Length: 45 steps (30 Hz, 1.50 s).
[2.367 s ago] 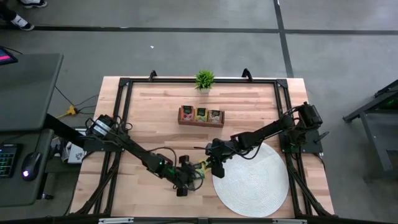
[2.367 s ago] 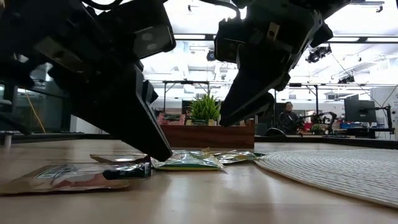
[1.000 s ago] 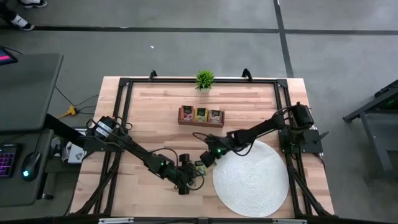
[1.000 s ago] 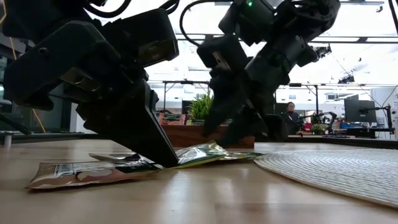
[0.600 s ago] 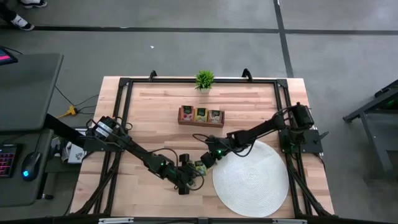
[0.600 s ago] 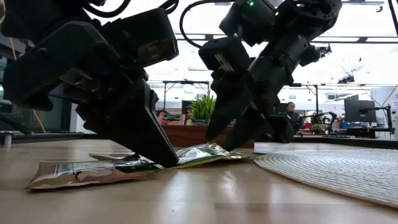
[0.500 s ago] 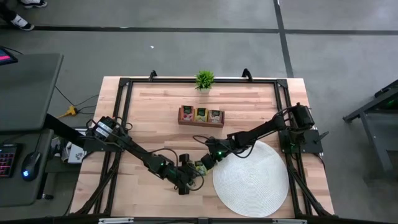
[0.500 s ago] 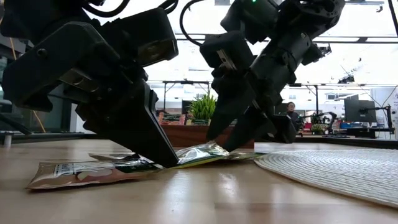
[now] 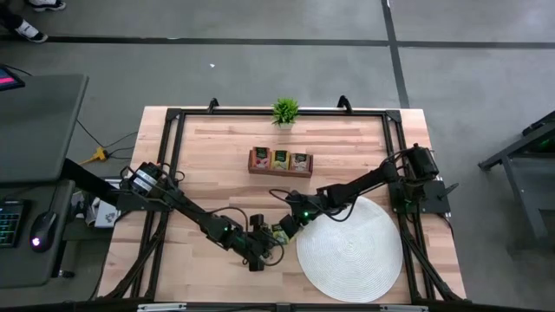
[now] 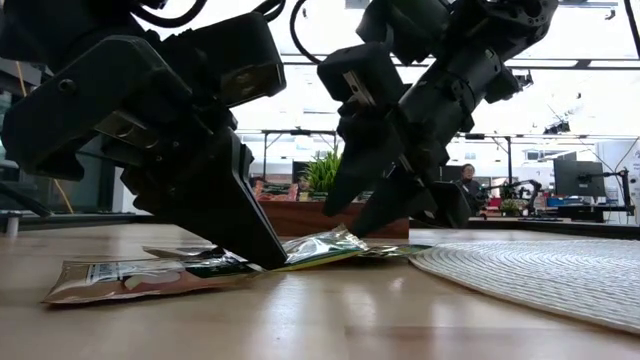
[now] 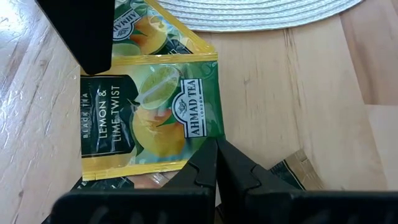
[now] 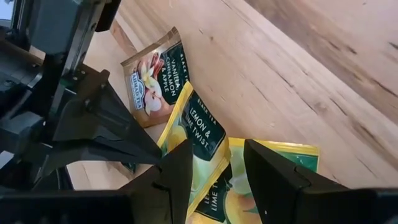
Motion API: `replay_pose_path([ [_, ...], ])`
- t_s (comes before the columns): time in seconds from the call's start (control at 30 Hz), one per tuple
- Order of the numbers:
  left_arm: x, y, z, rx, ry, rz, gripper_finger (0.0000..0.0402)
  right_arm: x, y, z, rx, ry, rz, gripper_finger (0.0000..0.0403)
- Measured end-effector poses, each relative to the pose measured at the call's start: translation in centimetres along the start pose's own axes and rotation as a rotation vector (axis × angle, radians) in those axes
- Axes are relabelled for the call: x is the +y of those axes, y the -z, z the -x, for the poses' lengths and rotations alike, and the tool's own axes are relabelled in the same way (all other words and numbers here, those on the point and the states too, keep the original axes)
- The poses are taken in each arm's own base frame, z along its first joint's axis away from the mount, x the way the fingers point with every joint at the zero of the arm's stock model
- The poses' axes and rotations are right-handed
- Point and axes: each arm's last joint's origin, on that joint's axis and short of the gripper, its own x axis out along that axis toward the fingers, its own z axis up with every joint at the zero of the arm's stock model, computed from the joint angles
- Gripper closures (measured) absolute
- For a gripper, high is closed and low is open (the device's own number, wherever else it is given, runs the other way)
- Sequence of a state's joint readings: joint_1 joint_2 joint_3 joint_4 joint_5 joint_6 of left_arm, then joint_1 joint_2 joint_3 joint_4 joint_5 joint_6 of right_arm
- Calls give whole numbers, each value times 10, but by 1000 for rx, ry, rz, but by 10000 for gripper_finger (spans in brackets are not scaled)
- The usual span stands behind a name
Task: Pick & Place Tea
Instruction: Put the yellow tea bag into the middle section of the wooden organizer
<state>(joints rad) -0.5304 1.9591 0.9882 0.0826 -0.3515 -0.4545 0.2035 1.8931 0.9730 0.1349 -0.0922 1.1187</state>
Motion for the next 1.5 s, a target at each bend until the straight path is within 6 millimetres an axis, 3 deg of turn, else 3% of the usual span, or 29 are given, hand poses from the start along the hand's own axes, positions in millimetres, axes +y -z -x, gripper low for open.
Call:
replay_pose_path([
  [0.4, 0, 0, 0, -4, -6, 2, 402, 0, 0, -1, -10, 1, -3, 263],
  [0.8, 0, 0, 0, -4, -6, 3, 402, -6, 2, -17, 6, -26, -27, 266],
  [0.97, 0, 0, 0, -4, -6, 4, 402, -8, 2, -17, 8, -19, -22, 301],
  [1.17, 0, 0, 0, -4, -6, 4, 401, -9, 1, -17, 13, -18, 39, 393],
  [1.5, -1, -7, 6, -29, 58, -5, 401, -9, 1, -17, 17, -26, 86, 401],
])
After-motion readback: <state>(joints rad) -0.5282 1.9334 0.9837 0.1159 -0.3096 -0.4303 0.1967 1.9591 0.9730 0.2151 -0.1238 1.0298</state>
